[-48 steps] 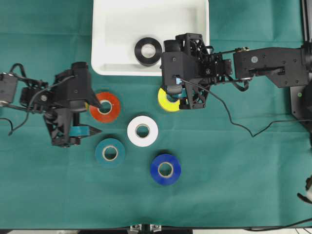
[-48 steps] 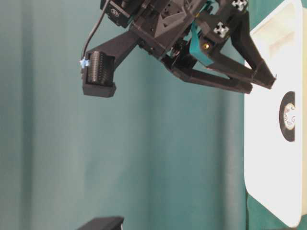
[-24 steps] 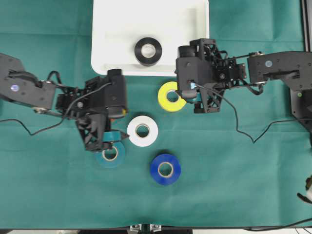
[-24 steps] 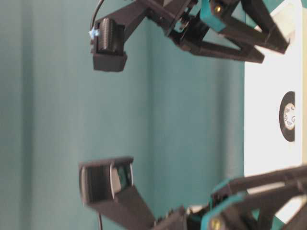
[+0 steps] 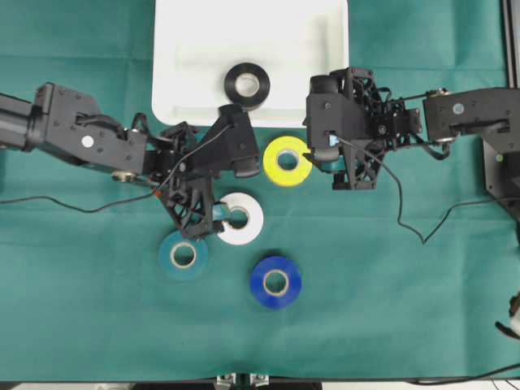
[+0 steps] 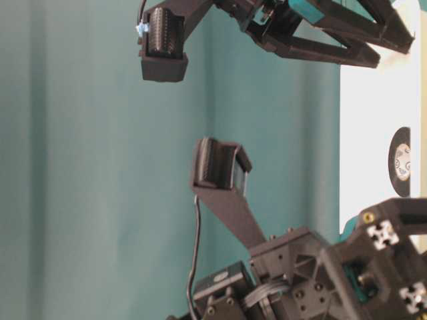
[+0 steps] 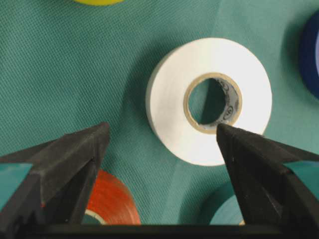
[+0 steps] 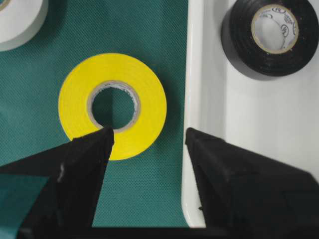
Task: Put the tape alternately from left to right into the white case.
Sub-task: 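Move the left gripper to the white roll and grasp it, then carry the white roll into the tray and release it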
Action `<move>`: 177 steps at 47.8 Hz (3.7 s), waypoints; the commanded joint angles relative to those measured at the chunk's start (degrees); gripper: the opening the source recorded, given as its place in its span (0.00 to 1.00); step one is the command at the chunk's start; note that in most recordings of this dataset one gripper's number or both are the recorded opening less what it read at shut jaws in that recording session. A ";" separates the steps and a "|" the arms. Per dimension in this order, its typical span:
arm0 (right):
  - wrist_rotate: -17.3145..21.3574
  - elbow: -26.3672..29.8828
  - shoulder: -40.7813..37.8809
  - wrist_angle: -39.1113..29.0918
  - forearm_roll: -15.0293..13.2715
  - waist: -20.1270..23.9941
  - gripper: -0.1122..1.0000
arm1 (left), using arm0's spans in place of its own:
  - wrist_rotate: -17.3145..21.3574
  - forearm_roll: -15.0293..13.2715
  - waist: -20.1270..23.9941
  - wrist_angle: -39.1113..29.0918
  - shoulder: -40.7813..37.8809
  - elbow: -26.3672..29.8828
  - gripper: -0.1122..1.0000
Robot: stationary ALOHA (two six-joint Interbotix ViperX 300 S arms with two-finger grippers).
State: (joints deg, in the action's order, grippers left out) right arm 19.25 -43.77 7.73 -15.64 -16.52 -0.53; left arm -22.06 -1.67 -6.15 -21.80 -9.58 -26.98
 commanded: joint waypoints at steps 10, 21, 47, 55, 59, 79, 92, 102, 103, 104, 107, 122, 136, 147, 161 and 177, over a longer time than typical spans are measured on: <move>0.09 -0.26 1.23 2.29 -0.35 0.18 0.70 | -0.18 -0.09 0.09 -0.35 -0.26 2.37 0.61; 0.09 -0.44 1.23 2.99 -0.44 0.18 0.70 | -0.35 0.00 -0.35 -0.35 -1.41 3.25 0.61; 0.26 -0.53 1.23 4.31 -0.35 0.09 0.70 | -0.35 0.18 0.62 -0.79 -4.83 3.60 0.61; 0.26 -0.53 1.14 4.66 -0.35 0.18 0.70 | -0.26 0.26 1.76 -0.79 -4.83 3.43 0.62; 0.26 -0.53 1.23 4.66 -0.35 0.18 0.70 | -0.26 0.35 2.46 -0.79 -5.10 3.43 0.61; 0.26 -1.05 1.14 5.80 -0.35 0.18 0.70 | -0.09 0.35 3.60 -0.79 -6.42 4.31 0.61; 0.26 -1.76 1.14 7.12 -0.35 0.18 0.70 | -0.09 0.35 3.43 -0.79 -7.03 4.66 0.60; 0.26 -1.67 1.14 7.12 -0.35 0.18 0.70 | 0.00 0.35 2.99 -1.41 -7.38 4.92 0.38; 0.26 -1.67 1.14 7.12 -0.35 0.18 0.70 | 0.00 0.35 2.99 -1.76 -7.38 4.92 0.34; 0.26 -1.67 1.14 7.12 -0.35 0.18 0.70 | 0.00 0.35 2.90 -1.93 -7.38 5.01 0.30; 0.26 -1.58 1.14 7.12 -0.35 0.18 0.70 | 0.00 0.35 2.81 -2.90 -7.38 5.01 0.19; 0.26 -1.05 1.14 7.12 -0.35 0.18 0.70 | 0.09 0.35 2.20 -4.66 -5.71 5.27 0.08; 0.26 -0.88 1.23 7.12 -0.35 0.18 0.70 | 0.09 0.35 1.05 -5.80 2.20 4.22 0.08; 0.26 -1.05 1.23 7.12 -0.35 0.18 0.70 | 0.09 0.35 1.23 -10.37 8.35 2.29 0.08; 0.26 -0.70 1.23 7.12 -0.35 0.18 0.70 | 0.18 0.53 5.36 -13.10 11.87 -1.05 0.08; 0.26 -0.62 1.23 7.12 -0.35 0.18 0.70 | 5.10 0.70 15.29 -12.48 12.92 -3.08 0.08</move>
State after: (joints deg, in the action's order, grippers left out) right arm 19.42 -45.62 7.73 -9.05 -16.88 -0.44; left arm -18.90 -1.14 7.29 -34.80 1.76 -30.67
